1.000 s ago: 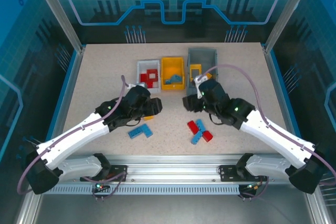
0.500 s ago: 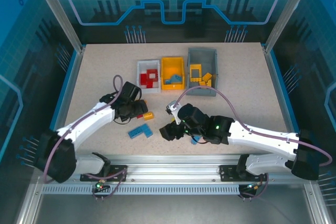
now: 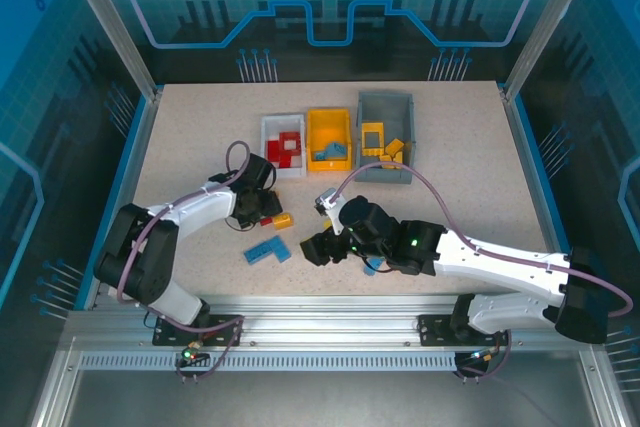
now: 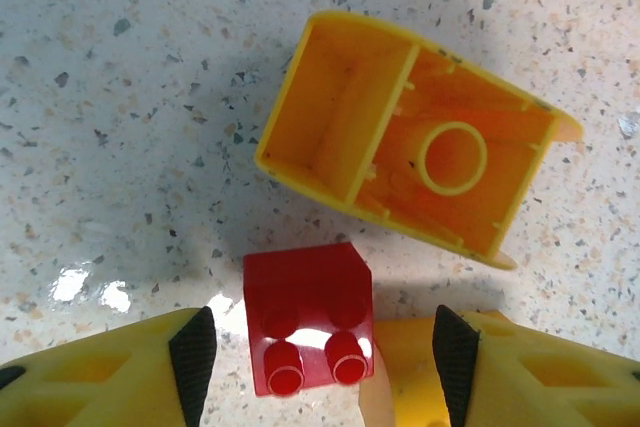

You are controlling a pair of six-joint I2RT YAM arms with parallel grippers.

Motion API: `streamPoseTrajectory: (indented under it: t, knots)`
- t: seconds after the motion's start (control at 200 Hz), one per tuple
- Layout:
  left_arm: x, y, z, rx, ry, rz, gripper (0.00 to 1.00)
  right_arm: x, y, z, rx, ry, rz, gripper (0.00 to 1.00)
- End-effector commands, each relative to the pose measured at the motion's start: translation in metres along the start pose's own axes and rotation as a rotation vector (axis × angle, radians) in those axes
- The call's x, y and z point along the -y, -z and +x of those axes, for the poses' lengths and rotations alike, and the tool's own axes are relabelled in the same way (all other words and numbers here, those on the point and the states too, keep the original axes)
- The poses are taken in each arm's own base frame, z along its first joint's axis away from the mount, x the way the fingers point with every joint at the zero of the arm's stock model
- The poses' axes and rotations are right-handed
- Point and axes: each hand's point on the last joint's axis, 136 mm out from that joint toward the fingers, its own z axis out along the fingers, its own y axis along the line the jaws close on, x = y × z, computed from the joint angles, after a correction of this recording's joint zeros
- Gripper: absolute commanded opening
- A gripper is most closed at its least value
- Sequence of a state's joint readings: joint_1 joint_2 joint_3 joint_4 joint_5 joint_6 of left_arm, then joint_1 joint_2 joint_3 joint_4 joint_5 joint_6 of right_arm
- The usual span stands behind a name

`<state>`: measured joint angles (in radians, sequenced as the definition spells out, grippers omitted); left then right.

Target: Sort the legos into containers by color

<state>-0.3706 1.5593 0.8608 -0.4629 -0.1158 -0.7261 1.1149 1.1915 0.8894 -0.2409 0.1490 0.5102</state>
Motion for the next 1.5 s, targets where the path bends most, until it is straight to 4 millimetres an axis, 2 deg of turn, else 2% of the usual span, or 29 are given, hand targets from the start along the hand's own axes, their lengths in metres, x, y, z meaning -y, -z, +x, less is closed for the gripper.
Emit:
streamPoseTrajectory:
  t: [0.0, 0.165, 0.3, 0.375, 0.5, 0.635, 0.695, 0.8, 0.95, 1.005, 1.035, 1.251, 1.361, 1.491]
  knots:
    - [-0.009, -0.01, 0.0, -0.002, -0.007, -0.029, 0.59, -0.005, 0.0, -0.009, 0.033, -0.012, -0.007, 0.73]
    - [-0.018, -0.019, 0.006, -0.008, -0.003, -0.06, 0.51, -0.002, -0.001, -0.009, 0.031, -0.018, 0.002, 0.73]
    - [-0.021, -0.019, 0.006, 0.005, -0.005, -0.062, 0.35, -0.001, 0.0, -0.01, 0.035, -0.022, 0.005, 0.73]
    - [-0.023, -0.012, 0.004, 0.026, -0.006, -0.063, 0.29, 0.0, 0.0, -0.01, 0.037, -0.025, 0.009, 0.72]
    - [-0.023, 0.019, -0.002, 0.086, -0.024, -0.049, 0.25, 0.005, 0.005, -0.014, 0.067, -0.035, 0.035, 0.71]
    - [-0.016, 0.065, -0.013, 0.154, -0.06, -0.003, 0.24, 0.02, 0.015, -0.033, 0.206, -0.093, 0.082, 0.68]
    - [-0.006, 0.082, -0.023, 0.184, -0.083, 0.023, 0.24, 0.026, 0.019, -0.047, 0.281, -0.116, 0.086, 0.68]
    - [0.017, 0.097, -0.045, 0.215, -0.133, 0.053, 0.24, 0.039, 0.021, -0.069, 0.369, -0.144, 0.124, 0.68]
    - [0.055, 0.092, -0.078, 0.221, -0.185, 0.072, 0.25, 0.063, 0.021, -0.095, 0.415, -0.199, 0.184, 0.68]
    - [0.068, 0.085, -0.088, 0.215, -0.193, 0.084, 0.25, 0.076, 0.016, -0.094, 0.4, -0.226, 0.2, 0.68]
    - [0.075, 0.082, -0.094, 0.21, -0.194, 0.098, 0.25, 0.075, 0.02, -0.107, 0.42, -0.24, 0.191, 0.68]
    - [0.123, 0.04, -0.123, 0.128, -0.154, 0.259, 0.26, 0.09, 0.009, -0.115, 0.384, -0.285, 0.194, 0.68]
    - [0.136, 0.02, -0.13, 0.086, -0.132, 0.319, 0.26, 0.091, 0.005, -0.114, 0.363, -0.287, 0.198, 0.68]
    - [0.134, 0.005, -0.134, 0.062, -0.11, 0.318, 0.27, 0.094, 0.002, -0.11, 0.353, -0.299, 0.2, 0.68]
